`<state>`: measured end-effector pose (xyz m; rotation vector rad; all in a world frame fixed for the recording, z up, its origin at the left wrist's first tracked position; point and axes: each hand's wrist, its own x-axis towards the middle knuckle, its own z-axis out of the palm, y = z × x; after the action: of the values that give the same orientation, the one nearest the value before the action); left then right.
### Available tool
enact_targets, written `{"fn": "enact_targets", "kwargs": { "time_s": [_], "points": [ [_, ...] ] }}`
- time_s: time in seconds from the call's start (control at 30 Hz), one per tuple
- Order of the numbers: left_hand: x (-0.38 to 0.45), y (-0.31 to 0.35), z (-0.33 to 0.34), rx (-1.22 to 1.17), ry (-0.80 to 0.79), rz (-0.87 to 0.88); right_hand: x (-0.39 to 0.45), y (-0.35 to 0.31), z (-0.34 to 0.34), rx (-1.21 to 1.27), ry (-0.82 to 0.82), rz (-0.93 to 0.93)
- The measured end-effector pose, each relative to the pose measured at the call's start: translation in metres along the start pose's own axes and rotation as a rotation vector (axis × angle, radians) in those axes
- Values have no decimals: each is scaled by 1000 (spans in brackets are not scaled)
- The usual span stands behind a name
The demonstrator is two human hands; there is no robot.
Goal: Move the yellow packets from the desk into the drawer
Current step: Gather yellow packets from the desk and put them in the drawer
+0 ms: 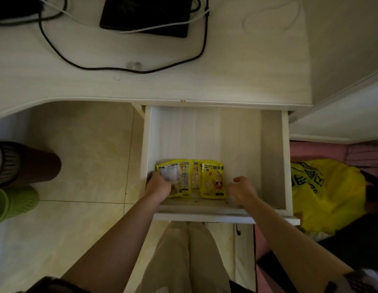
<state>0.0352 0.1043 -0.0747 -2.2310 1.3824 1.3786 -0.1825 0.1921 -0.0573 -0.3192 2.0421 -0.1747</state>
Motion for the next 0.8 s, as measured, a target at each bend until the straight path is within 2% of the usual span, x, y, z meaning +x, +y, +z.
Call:
{"fn": "enact_targets", "kwargs": {
  "time_s": [0.23,0.37,0.57,0.8],
  "points": [
    [-52,7,-30,13,4,178,-52,-7,-20,-146,26,-163],
    [-87,4,-56,-48,180,282,-85,-18,-24,-228,37,-313],
    [-128,-32,-82,-102,356,390,-127,-48,-6,-426,46,-626],
    [-150,-97,-118,-42,503,344,-176,-93,55,-699,-9,-913]
  ]
}}
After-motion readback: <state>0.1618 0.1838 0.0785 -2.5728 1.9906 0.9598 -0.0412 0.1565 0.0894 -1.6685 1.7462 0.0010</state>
